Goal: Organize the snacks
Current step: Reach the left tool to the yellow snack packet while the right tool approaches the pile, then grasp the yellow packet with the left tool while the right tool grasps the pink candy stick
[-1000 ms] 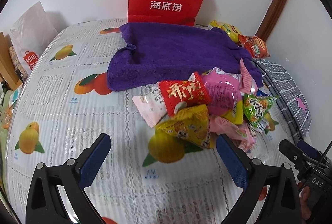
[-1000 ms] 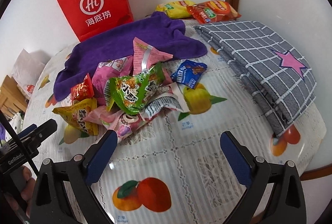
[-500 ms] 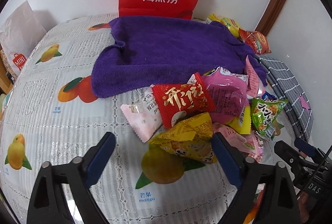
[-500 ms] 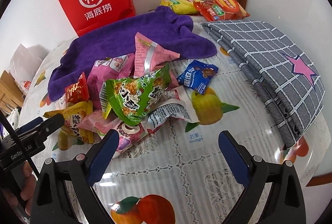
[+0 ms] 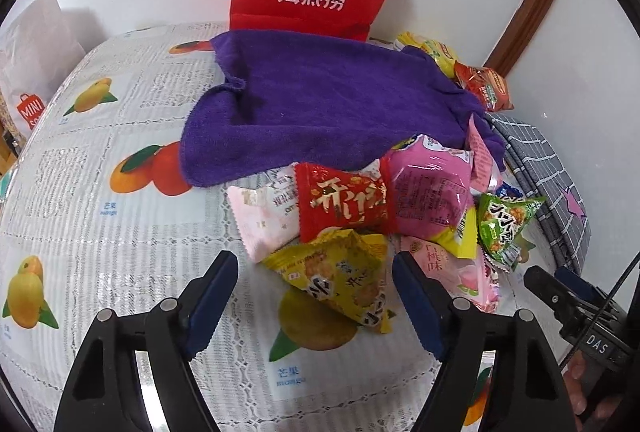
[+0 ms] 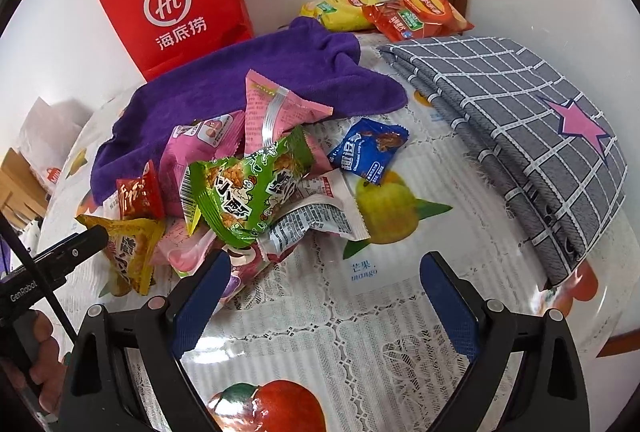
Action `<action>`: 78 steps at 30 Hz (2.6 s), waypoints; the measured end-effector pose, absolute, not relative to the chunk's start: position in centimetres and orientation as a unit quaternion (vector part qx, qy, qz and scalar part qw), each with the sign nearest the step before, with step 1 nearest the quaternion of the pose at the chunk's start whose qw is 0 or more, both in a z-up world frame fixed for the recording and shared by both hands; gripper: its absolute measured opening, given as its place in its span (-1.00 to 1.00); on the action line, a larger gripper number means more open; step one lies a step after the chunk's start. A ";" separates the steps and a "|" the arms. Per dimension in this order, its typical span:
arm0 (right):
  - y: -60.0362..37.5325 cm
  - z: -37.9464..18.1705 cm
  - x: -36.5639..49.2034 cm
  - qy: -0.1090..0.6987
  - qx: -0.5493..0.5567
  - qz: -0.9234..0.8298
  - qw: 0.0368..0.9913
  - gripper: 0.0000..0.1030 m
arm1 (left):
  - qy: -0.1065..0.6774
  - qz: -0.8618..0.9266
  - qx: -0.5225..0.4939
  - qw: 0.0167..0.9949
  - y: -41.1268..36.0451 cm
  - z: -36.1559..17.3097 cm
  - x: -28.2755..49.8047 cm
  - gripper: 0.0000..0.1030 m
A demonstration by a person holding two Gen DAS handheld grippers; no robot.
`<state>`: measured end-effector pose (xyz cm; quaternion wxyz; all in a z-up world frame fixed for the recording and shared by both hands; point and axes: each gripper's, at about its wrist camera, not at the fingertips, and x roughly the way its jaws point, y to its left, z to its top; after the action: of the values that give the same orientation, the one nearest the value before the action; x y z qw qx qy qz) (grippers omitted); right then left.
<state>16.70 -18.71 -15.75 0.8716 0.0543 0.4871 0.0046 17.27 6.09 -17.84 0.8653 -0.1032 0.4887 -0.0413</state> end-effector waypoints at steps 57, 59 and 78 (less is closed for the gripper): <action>-14.0 -17.6 15.7 0.528 0.032 0.061 0.846 0.76 | 0.502 -0.025 -0.100 0.858 7.3 -18.3 16.4 0.13; -14.8 -17.7 15.4 0.529 0.024 0.047 0.847 0.76 | 0.502 -0.024 -0.102 0.859 7.4 -18.2 16.3 0.13; -15.5 -18.5 15.6 0.526 0.039 0.051 0.848 0.21 | 0.501 -0.036 -0.105 0.858 6.7 -17.5 15.6 0.13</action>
<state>15.64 -15.46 -18.47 0.8483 0.0391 0.5257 0.0508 15.57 6.71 -17.50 0.8581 -0.1049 0.5013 -0.0363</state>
